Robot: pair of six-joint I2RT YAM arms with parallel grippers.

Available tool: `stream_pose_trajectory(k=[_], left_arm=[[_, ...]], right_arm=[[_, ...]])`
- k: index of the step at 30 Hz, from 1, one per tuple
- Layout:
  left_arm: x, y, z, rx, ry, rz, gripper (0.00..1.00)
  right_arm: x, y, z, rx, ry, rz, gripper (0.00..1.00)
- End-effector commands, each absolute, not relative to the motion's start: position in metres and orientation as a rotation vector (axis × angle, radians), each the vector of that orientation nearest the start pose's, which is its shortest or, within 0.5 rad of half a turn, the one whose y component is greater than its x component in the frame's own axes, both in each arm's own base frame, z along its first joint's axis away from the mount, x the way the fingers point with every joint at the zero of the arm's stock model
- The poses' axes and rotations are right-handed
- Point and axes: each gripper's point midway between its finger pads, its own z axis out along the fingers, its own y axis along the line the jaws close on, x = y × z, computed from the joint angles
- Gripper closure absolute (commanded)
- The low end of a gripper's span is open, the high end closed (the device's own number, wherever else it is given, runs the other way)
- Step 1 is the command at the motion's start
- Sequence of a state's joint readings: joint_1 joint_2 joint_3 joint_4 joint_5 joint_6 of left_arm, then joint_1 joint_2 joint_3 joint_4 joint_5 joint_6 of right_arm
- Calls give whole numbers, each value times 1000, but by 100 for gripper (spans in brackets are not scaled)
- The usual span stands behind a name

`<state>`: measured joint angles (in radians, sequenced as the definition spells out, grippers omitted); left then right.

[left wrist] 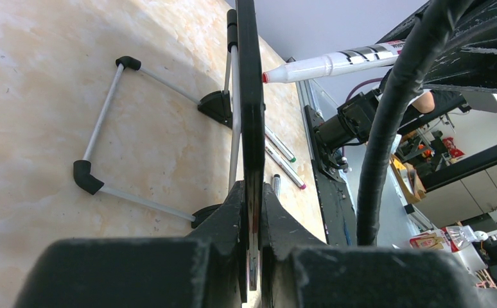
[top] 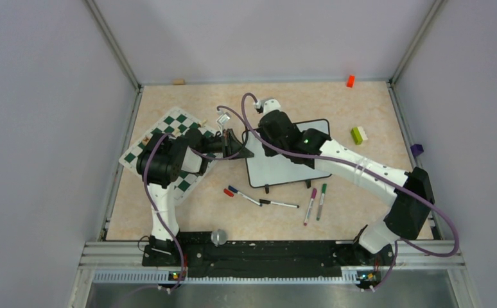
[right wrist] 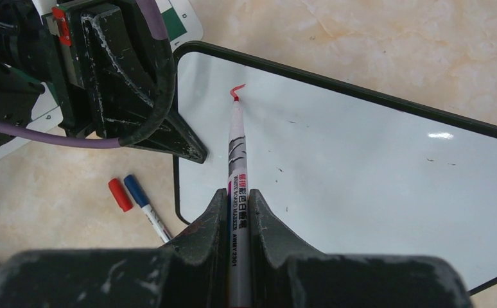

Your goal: Write a sentence on the whiteboard

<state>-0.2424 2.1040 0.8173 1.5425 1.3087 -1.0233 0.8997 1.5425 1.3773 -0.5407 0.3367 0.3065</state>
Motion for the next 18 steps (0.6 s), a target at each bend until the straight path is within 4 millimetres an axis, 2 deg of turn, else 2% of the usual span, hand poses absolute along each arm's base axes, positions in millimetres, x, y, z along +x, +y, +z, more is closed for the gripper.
stream_pose_trajectory(k=[1,12,18], left_arm=[[303,-261,128,813,1641,-1803,100],[303,-261,129,816,1640,-1802,100],[303,-261,129,817,1639,-1801,100]], right_arm=[[301,292,219,-462,2168,216,100],[295,280,214,-456,2181,187,100],[289,282,210,-479,2194,220,100]])
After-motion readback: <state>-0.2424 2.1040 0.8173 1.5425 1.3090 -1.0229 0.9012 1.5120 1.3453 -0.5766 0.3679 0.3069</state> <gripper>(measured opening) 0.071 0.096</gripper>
